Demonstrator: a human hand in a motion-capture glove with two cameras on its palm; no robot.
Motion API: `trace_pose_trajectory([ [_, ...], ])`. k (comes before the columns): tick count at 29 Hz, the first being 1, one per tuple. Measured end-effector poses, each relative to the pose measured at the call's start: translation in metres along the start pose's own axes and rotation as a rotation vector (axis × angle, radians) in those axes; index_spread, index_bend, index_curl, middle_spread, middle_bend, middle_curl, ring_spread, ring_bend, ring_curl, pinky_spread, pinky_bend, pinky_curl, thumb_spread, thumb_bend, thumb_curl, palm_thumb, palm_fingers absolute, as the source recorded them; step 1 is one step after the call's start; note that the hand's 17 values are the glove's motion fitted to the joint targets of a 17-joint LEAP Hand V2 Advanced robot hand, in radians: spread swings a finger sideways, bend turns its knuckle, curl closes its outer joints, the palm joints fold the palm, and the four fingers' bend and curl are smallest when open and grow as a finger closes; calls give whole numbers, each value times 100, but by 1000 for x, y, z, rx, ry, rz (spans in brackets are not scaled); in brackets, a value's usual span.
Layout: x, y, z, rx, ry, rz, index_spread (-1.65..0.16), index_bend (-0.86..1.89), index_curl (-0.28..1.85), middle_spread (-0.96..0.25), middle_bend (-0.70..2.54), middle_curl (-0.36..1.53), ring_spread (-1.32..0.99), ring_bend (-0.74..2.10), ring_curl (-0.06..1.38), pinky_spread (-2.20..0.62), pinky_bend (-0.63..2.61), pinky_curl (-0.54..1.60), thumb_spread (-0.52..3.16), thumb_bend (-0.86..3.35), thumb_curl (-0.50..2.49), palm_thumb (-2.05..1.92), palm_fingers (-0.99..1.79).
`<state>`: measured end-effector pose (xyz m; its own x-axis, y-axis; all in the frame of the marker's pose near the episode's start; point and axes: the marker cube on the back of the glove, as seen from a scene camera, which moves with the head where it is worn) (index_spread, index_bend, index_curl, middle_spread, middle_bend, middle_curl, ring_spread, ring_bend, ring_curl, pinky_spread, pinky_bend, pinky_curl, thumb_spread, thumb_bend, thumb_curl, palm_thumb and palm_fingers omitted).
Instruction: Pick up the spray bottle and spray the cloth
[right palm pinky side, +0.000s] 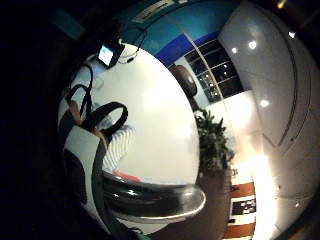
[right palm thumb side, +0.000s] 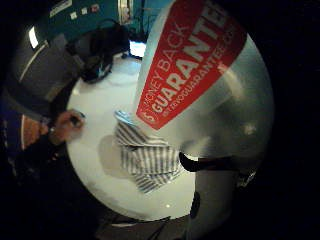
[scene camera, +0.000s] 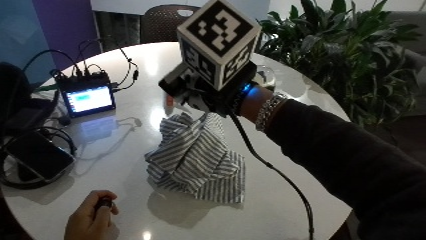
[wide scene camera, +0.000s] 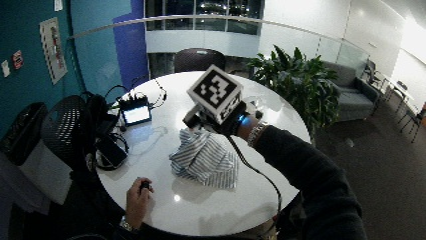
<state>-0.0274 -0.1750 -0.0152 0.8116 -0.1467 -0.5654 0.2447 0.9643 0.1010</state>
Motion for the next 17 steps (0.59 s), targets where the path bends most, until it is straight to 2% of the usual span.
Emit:
trace_pose_trajectory([
  [8,-13,-37,-51,148,-527,238,-29,18,54,-23,51,55,-22,67,48,-32,63,44,73,-2,68,92,133],
  [12,-24,-42,-49,193,-847,350,-29,18,54,-23,51,55,-22,66,48,-32,63,44,73,-2,69,92,133],
  [17,-43,-48,-36,310,-1116,456,-29,18,54,-23,50,55,-22,66,48,-32,64,44,74,-2,69,92,132],
])
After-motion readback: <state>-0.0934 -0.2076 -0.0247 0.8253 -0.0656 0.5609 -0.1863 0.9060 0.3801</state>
